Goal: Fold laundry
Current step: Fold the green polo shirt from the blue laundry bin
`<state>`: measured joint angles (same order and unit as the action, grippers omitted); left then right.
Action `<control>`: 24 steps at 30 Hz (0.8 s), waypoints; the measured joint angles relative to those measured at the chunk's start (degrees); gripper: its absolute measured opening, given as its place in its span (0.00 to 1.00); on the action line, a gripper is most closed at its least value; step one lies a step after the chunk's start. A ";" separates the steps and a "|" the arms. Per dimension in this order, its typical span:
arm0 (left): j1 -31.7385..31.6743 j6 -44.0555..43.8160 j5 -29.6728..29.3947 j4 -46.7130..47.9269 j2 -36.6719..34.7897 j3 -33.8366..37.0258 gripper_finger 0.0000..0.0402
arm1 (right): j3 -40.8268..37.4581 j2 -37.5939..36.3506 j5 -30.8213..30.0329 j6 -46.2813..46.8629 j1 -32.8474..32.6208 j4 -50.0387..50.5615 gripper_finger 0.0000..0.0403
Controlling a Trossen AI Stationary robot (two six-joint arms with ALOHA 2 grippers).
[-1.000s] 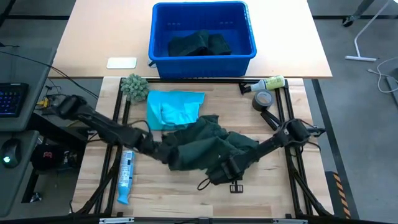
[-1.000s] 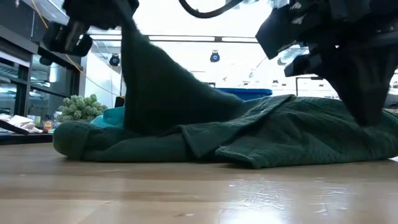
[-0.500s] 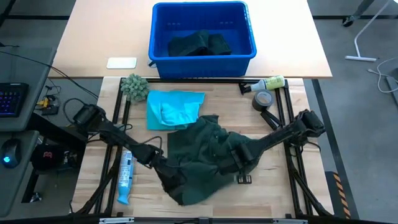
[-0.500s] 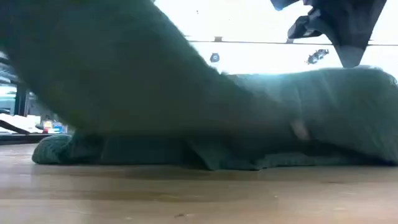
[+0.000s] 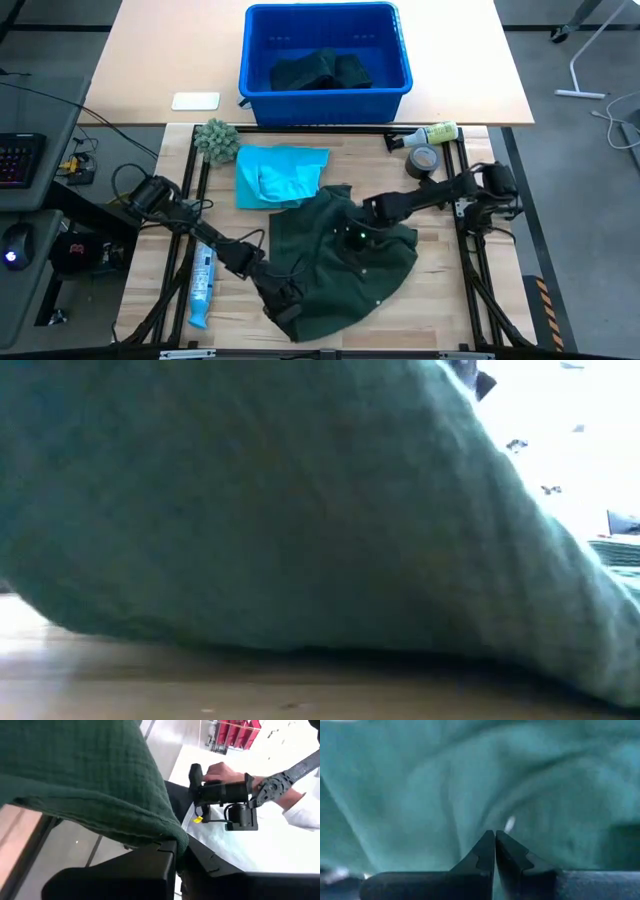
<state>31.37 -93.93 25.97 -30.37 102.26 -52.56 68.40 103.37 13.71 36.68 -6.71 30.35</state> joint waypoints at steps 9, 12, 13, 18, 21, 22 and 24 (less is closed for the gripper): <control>1.08 -4.23 -2.29 -0.44 0.00 0.00 0.00 | -7.88 0.17 -10.13 0.91 5.30 -3.52 0.00; 2.10 -7.18 -1.06 -0.85 0.00 0.00 0.00 | -10.33 0.07 -13.14 3.36 8.03 -3.71 0.00; 2.53 -7.81 -1.04 -1.15 0.00 0.00 0.00 | -10.98 -0.02 -14.00 4.09 8.88 -3.97 0.00; 4.58 -11.47 -1.96 -2.48 0.00 0.00 0.00 | -11.39 0.03 -15.09 4.70 13.40 -4.65 0.00; 5.54 -13.84 -4.10 -3.13 -0.02 0.00 0.00 | -10.07 0.23 -12.56 2.54 15.08 -4.21 0.00; 5.80 -14.26 -5.04 -3.25 -0.02 0.00 0.00 | -9.54 0.30 -11.57 1.93 15.46 -4.00 0.00; 6.02 -14.45 -6.81 -3.49 -0.02 0.00 0.00 | -8.40 0.39 -9.89 1.36 15.80 -3.29 0.00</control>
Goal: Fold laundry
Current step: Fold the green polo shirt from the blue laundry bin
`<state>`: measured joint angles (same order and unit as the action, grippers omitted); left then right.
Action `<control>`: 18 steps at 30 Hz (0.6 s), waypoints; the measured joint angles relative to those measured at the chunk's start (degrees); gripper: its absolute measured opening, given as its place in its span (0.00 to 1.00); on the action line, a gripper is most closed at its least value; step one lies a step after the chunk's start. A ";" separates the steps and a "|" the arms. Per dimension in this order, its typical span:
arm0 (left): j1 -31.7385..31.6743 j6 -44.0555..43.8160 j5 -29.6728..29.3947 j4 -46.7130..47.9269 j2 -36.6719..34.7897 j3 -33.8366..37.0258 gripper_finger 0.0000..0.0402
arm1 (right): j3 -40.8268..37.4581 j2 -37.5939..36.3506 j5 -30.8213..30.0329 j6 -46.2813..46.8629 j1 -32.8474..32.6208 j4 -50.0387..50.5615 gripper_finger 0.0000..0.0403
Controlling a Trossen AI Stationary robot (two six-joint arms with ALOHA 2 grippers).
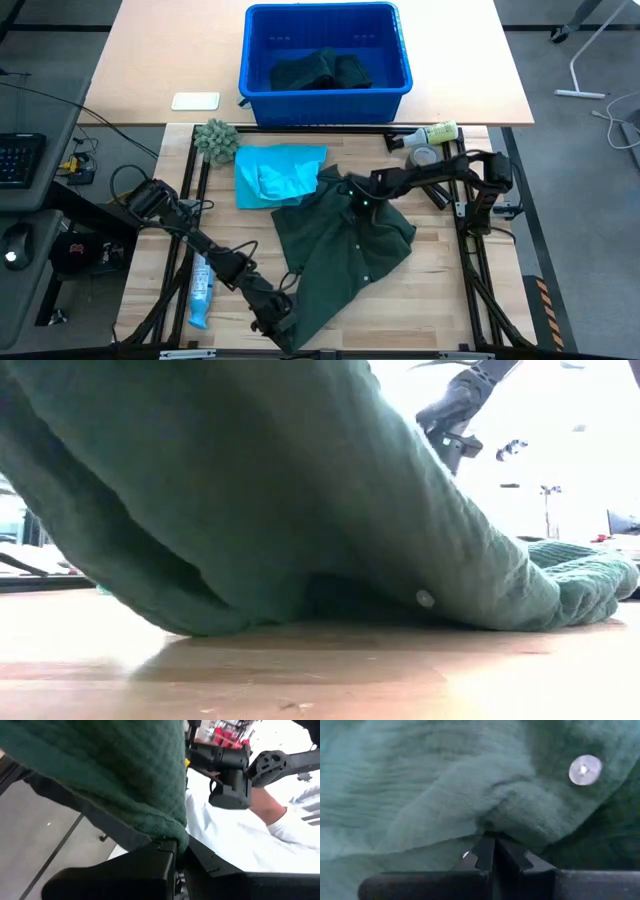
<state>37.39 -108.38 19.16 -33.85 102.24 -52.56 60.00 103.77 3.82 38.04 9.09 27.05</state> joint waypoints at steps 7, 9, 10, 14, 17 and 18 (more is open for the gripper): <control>1.02 -0.04 -5.99 -0.19 -0.02 0.00 0.00 | 3.76 0.00 4.07 -2.41 -1.38 7.03 0.00; 2.00 0.41 -8.97 -0.52 -0.02 0.00 0.00 | 4.27 0.00 4.04 -4.06 -2.05 9.22 0.00; 2.53 0.94 -10.02 -0.60 -0.04 0.00 0.00 | 4.37 0.00 4.01 -4.70 -2.32 10.01 0.00; 3.70 0.67 -10.22 0.68 -0.04 0.00 0.04 | 4.37 0.00 3.99 -5.83 -2.90 11.40 0.00; 4.23 0.46 -8.58 1.14 -0.04 0.00 0.10 | 4.37 0.00 3.68 -6.16 -3.12 11.41 0.00; 4.32 0.48 -7.75 1.34 -0.04 -0.02 0.13 | 4.40 0.00 3.23 -6.16 -3.12 11.41 0.00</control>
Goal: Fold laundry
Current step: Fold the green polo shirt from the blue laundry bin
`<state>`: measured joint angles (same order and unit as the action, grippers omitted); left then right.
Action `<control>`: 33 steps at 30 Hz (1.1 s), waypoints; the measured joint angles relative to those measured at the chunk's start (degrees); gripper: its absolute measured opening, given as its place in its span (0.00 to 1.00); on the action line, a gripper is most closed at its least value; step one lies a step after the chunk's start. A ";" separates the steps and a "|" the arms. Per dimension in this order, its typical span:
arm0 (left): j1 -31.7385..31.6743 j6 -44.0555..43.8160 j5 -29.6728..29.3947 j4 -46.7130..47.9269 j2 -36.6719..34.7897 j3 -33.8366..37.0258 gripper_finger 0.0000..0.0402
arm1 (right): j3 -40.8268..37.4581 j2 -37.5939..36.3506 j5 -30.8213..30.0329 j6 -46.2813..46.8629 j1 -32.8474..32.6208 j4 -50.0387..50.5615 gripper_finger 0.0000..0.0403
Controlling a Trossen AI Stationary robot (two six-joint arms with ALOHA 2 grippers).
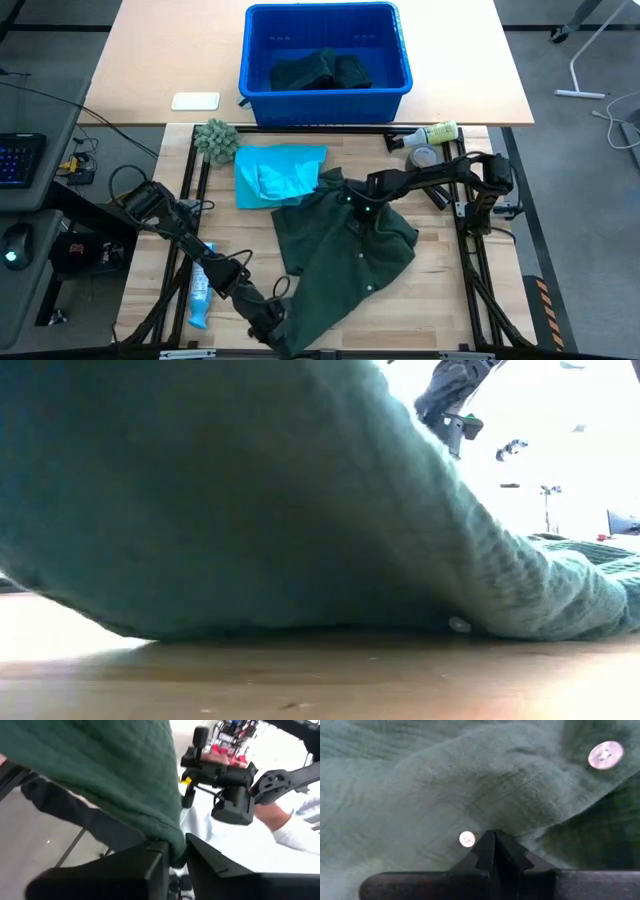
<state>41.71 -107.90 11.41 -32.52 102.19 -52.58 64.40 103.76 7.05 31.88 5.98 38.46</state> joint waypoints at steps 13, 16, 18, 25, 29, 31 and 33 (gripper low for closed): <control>-0.37 0.66 6.81 11.27 -0.02 -0.02 0.51 | 0.04 -0.06 -0.74 -3.89 -0.02 4.43 0.00; 0.64 -0.02 9.72 11.54 -0.02 -0.02 0.54 | 0.04 -0.06 -0.74 -4.87 -0.02 4.79 0.00; 1.51 -0.94 10.22 12.18 -0.02 -0.02 0.54 | 0.04 -0.06 -0.73 -4.95 -0.04 4.82 0.00; 3.98 -6.68 6.73 27.82 0.00 0.00 0.54 | 0.04 -0.08 -0.79 -5.18 -0.04 4.86 0.00; 2.98 -9.00 2.35 30.39 0.00 0.00 0.54 | 0.04 -0.11 -0.81 -5.18 -0.04 5.55 0.00; 1.94 -9.59 0.50 31.28 0.00 0.00 0.54 | 0.04 -0.11 -0.83 -5.18 -0.02 5.74 0.00; 0.77 -9.73 -1.68 31.09 -0.04 0.00 0.54 | 0.04 -0.13 -0.83 -5.18 -0.02 5.91 0.00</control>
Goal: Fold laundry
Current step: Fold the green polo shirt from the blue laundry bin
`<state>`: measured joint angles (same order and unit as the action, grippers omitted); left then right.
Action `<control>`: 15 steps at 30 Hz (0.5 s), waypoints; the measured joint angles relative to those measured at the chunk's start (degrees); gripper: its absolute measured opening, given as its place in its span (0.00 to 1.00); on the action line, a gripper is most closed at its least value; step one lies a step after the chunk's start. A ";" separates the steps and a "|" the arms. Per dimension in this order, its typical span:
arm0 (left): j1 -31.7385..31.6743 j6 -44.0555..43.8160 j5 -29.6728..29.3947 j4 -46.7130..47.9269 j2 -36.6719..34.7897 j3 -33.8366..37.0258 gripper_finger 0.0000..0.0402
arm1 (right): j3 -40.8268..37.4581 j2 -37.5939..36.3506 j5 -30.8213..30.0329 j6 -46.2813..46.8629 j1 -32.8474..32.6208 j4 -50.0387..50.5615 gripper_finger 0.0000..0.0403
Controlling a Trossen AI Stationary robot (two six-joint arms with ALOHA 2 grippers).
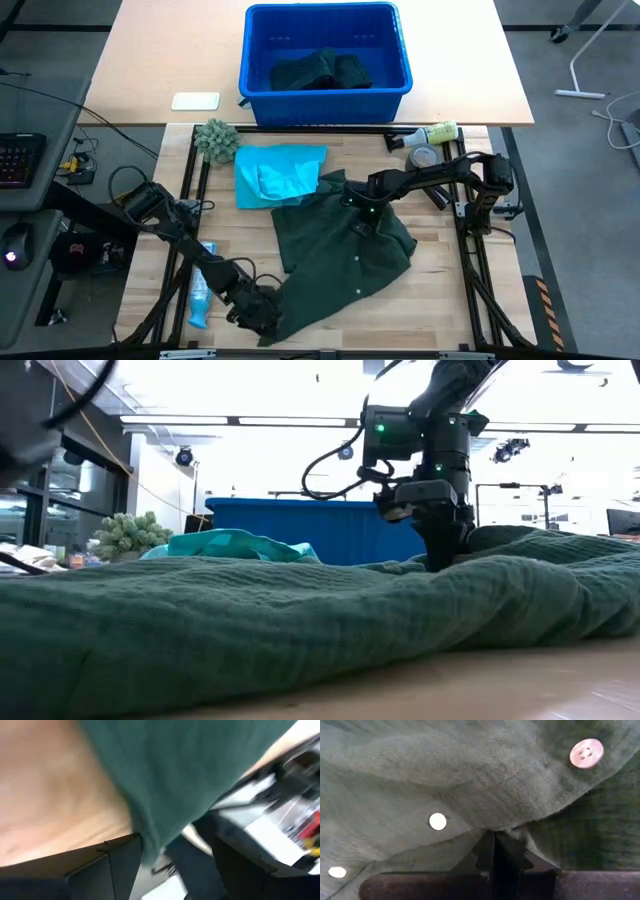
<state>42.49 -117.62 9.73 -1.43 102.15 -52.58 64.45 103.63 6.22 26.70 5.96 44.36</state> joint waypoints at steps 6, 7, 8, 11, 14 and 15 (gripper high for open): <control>-3.98 9.54 -1.65 3.70 -3.12 -0.11 0.54 | 0.00 0.00 0.00 0.00 0.00 0.83 0.00; -4.62 10.98 -1.25 8.45 -4.08 -0.06 0.54 | 0.00 0.00 0.02 0.00 0.00 0.85 0.00; -5.27 12.10 -1.62 13.53 -5.36 0.09 0.54 | 0.00 0.00 0.34 0.00 0.00 0.87 0.00; -7.69 15.63 -6.41 25.97 -12.15 0.00 0.54 | 0.00 0.00 2.67 -0.84 0.00 1.02 0.00; -10.42 18.65 -15.41 38.08 -19.16 -0.05 0.54 | 0.00 0.00 3.91 -2.60 -0.33 1.83 0.00; -11.38 19.34 -19.06 41.71 -21.19 0.02 0.54 | 0.00 0.00 4.18 -3.20 -0.49 2.08 0.00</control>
<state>31.11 -98.28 -9.33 40.28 80.96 -52.56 64.45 103.63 10.40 23.49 5.46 46.45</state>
